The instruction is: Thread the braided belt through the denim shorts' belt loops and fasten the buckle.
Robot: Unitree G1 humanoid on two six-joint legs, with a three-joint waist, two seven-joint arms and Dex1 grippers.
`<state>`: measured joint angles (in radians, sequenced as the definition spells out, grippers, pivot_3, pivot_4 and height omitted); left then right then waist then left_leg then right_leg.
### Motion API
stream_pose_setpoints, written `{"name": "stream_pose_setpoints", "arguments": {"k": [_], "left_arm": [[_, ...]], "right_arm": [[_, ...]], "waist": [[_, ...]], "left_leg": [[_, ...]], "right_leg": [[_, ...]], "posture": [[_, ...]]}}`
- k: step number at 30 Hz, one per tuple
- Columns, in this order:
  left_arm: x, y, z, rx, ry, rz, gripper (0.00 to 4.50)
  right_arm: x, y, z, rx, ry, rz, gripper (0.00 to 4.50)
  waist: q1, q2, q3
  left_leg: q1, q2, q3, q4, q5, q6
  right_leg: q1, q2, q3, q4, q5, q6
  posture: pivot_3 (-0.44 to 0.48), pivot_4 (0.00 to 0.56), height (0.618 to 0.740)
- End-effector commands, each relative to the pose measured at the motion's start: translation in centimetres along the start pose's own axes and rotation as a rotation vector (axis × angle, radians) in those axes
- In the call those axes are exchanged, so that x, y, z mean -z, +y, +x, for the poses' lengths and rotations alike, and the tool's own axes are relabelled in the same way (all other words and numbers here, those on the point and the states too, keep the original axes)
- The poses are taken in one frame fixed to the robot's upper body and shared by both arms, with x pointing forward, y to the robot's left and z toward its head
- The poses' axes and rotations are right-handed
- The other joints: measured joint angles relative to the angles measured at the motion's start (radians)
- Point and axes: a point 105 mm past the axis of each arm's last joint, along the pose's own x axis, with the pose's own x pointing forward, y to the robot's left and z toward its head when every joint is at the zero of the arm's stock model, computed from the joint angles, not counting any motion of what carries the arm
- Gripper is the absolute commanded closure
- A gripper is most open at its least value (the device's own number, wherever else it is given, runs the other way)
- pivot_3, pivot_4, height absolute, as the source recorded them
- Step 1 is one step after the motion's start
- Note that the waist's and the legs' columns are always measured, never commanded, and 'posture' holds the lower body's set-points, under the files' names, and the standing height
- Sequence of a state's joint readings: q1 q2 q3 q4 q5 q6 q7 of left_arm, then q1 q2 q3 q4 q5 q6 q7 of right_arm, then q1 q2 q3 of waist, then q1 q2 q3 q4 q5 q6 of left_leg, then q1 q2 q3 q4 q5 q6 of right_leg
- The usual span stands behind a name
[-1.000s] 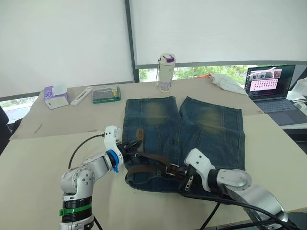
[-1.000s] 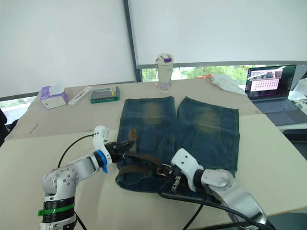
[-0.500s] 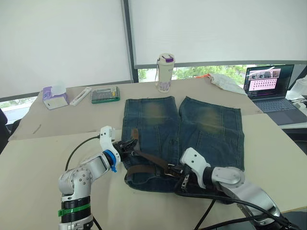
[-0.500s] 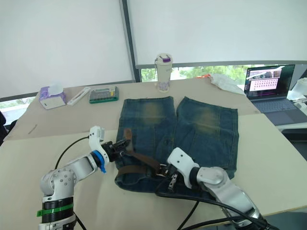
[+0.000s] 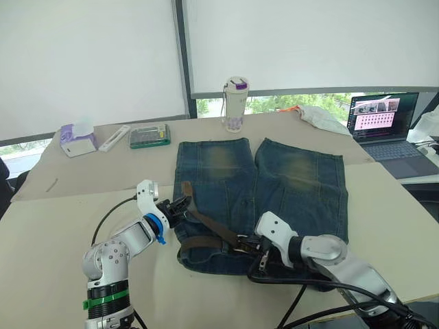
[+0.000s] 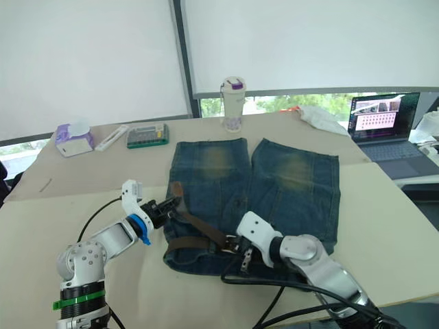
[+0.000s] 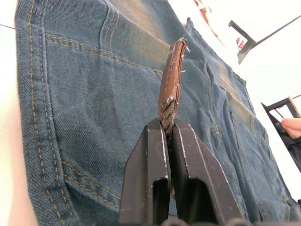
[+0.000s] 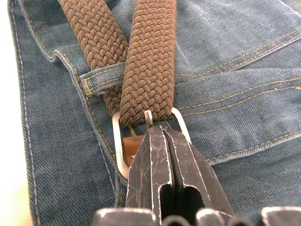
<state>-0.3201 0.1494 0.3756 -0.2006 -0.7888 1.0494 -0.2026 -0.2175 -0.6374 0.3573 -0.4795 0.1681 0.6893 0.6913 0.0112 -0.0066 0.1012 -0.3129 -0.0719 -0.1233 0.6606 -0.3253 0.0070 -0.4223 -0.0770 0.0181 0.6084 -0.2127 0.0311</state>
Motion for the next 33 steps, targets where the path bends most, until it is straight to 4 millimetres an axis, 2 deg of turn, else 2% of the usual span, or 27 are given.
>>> {"name": "stream_pose_setpoints", "arguments": {"k": [1,12,21,25,29,31,33], "left_arm": [[-2.1,-0.5,-0.4,0.010,-0.086,0.027,4.50],[-2.4,-0.6,-0.4,0.018,-0.097,0.025,4.50],[-3.9,-2.4,0.4,0.080,-0.128,0.017,4.50],[-3.9,-2.9,0.9,0.100,-0.117,0.023,4.50],[-3.3,-3.0,1.1,0.107,-0.090,0.039,4.50],[-2.8,-2.9,1.1,0.108,-0.070,0.049,4.50],[-2.6,-2.8,1.0,0.110,-0.059,0.056,4.50]], "right_arm": [[1.7,0.7,0.7,-0.056,0.074,0.015,4.48],[2.2,0.6,1.0,-0.103,0.108,-0.026,4.48],[2.4,0.3,0.9,-0.085,0.110,-0.047,4.48],[1.2,-0.5,0.7,-0.039,0.034,-0.023,4.48],[-0.8,-1.9,-0.7,0.033,-0.097,0.051,4.48],[-2.1,-2.1,-1.5,0.037,-0.181,0.103,4.48],[-2.5,-1.6,-1.9,0.008,-0.216,0.134,4.48]], "waist": [[0.000,0.000,0.000],[0.000,0.000,0.000],[0.001,0.000,0.000],[0.001,0.000,0.000],[0.003,0.000,0.000],[0.002,0.000,0.000],[0.002,0.000,0.000]], "left_leg": [[0.000,0.000,0.000,0.000,0.000,0.000],[0.000,0.000,0.000,0.000,0.000,0.000],[0.000,0.000,0.000,0.000,0.000,0.000],[0.000,0.000,0.000,0.000,0.000,0.000],[-0.001,0.000,0.000,0.000,0.000,0.000],[-0.001,0.000,0.000,0.000,0.000,0.000],[-0.002,0.000,0.000,0.000,0.000,0.000]], "right_leg": [[0.000,0.000,0.000,0.000,0.000,0.000],[0.000,0.000,0.000,0.000,0.000,0.000],[0.000,0.000,0.000,0.000,0.000,0.000],[0.000,0.000,0.000,0.000,0.000,0.000],[-0.001,0.000,0.001,0.000,0.000,0.000],[-0.001,0.000,0.000,0.000,0.000,0.000],[-0.002,0.000,0.001,0.000,0.000,0.000]], "posture": [[0.000,0.150,0.740],[0.000,0.150,0.740],[0.000,0.150,0.740],[0.000,0.150,0.740],[0.000,0.150,0.740],[0.000,0.150,0.740],[0.000,0.150,0.740]]}}
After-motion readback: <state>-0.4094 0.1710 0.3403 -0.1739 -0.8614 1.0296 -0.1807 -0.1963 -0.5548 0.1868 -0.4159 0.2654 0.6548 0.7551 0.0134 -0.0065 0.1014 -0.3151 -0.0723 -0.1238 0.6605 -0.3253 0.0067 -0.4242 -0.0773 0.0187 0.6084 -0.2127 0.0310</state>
